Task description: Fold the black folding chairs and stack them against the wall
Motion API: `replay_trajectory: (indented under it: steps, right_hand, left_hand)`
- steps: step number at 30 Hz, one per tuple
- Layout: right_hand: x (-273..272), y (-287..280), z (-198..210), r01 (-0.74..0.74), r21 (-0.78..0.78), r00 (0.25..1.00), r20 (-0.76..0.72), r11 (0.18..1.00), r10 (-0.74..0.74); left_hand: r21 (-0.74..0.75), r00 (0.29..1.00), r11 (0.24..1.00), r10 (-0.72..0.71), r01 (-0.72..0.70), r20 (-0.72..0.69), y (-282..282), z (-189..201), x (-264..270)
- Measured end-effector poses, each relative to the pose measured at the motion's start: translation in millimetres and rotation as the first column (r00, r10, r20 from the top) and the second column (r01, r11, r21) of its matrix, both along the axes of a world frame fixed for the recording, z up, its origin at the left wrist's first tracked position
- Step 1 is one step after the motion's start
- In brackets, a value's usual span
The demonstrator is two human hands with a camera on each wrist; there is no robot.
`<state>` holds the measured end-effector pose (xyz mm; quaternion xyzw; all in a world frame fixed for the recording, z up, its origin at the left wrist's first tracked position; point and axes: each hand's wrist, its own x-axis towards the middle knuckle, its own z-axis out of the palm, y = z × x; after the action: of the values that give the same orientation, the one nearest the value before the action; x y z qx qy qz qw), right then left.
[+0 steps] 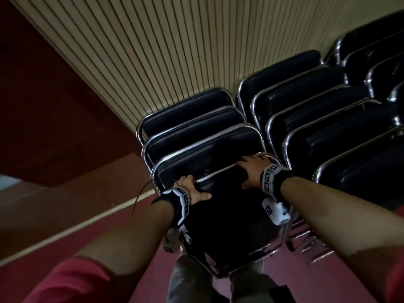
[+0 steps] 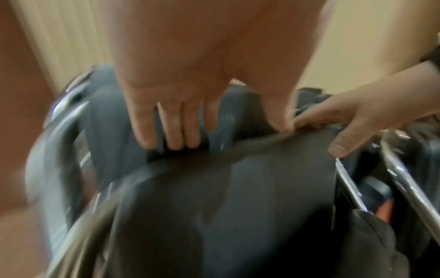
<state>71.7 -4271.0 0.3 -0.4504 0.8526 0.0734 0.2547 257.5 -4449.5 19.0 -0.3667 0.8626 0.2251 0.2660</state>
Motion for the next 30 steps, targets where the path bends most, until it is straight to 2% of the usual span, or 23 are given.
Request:
replay_trajectory:
  steps: [5,9,14,19,23,27,30]
  right_hand:
    - [-0.1,-4.4,-5.9,-0.008,0.042,1.000,-0.021,0.999,0.009]
    - [-1.5,-18.5,-12.3,-0.043,0.071,0.997,-0.062,0.997,0.048]
    - [-2.5,-38.4,-17.1,-0.094,0.115,0.995,-0.032,0.989,0.098]
    - [3.1,-42.3,-12.1,-0.099,0.109,0.995,0.016,0.989,0.098]
    - [11.5,-54.2,0.0,-0.133,0.100,0.991,0.048,0.986,0.128]
    - [13.7,-69.6,5.9,-0.145,0.079,0.989,0.032,0.986,0.143]
    - [9.3,-71.8,7.0,-0.148,0.104,0.989,0.041,0.984,0.144]
  left_hand:
    - [-0.108,0.999,0.993,0.046,-0.043,0.027,7.2,-22.4,23.3]
    - [-0.068,0.986,0.984,0.166,-0.164,0.022,-6.0,-34.4,25.9]
    - [-0.030,0.985,0.988,0.153,-0.151,0.082,-19.2,-45.8,26.5]
    - [0.022,0.991,0.994,0.102,-0.105,0.084,-22.2,-44.2,35.5]
    - [0.026,0.988,0.992,0.119,-0.123,0.103,-28.7,-30.6,47.2]
    - [-0.031,0.980,0.985,0.171,-0.169,0.097,-40.9,-22.1,47.5]
    - [-0.051,0.982,0.988,0.153,-0.148,0.107,-40.4,-19.5,40.9]
